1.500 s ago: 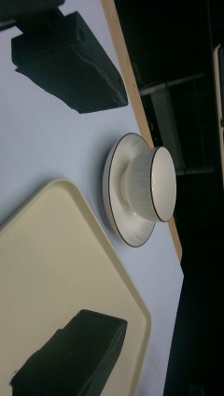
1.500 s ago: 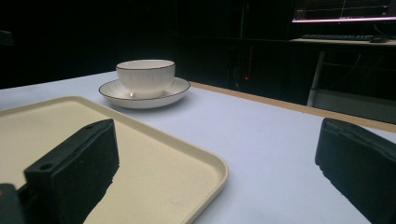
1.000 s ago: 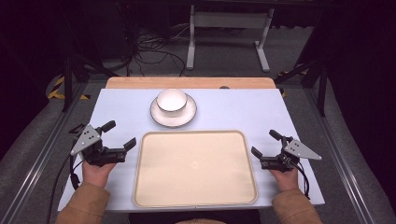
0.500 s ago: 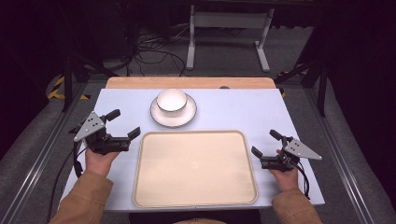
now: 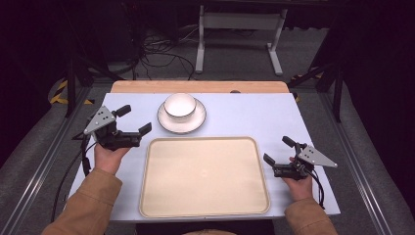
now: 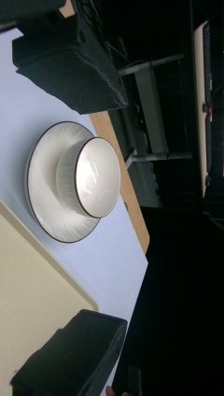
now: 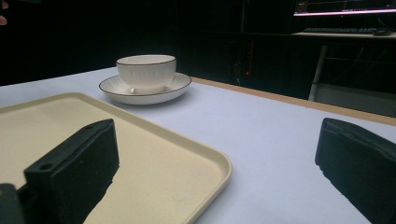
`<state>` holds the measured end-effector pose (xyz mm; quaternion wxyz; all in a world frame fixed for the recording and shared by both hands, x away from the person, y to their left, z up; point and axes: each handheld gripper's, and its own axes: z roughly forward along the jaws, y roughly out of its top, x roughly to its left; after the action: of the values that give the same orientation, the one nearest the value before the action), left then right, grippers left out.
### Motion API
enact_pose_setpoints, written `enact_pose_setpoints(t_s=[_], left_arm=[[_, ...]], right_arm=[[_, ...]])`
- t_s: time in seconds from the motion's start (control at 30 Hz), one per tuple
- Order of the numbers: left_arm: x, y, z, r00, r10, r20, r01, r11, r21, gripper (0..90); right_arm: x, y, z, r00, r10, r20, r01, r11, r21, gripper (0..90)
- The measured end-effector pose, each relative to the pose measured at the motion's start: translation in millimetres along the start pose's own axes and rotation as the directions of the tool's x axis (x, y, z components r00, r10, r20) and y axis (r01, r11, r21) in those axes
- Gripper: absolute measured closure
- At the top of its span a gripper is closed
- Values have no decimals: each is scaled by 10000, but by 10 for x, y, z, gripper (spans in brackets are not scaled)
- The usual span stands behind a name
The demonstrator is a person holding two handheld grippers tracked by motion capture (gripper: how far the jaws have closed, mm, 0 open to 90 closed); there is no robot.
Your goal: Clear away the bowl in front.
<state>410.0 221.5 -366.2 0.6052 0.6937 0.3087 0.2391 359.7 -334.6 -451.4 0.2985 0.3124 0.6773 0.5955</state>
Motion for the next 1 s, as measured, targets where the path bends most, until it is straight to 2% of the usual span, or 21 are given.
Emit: enact_pose_setpoints(t_s=[0.1,0.3,0.43,0.77,0.83,0.9,1.0], left_arm=[[34,31,36,9999,-144,31,144,9999,14,6],[109,82,150,9999,-134,-49,135,9998,167,6],[145,102,235,9999,34,-97,-31,9996,282,4],[230,206,423,9998,-164,-136,167,9997,198,4],[241,215,453,9997,-157,-202,160,9998,130,4],[252,220,481,9996,-151,-240,157,9995,259,5],[272,226,529,9986,33,-526,-12,9992,394,2]], right_arm=[[1,0,1,10000,-1,-17,1,10000,4,0],[2,0,3,10000,10,-12,-10,10000,26,0],[2,0,5,10000,-22,-44,23,10000,40,0],[3,-1,8,10000,6,-56,-5,10000,64,0],[4,-2,9,10000,11,-70,-11,10000,61,0],[4,-2,10,10000,15,-77,-15,10000,63,0],[6,-2,11,9999,34,-95,-33,10000,61,0]])
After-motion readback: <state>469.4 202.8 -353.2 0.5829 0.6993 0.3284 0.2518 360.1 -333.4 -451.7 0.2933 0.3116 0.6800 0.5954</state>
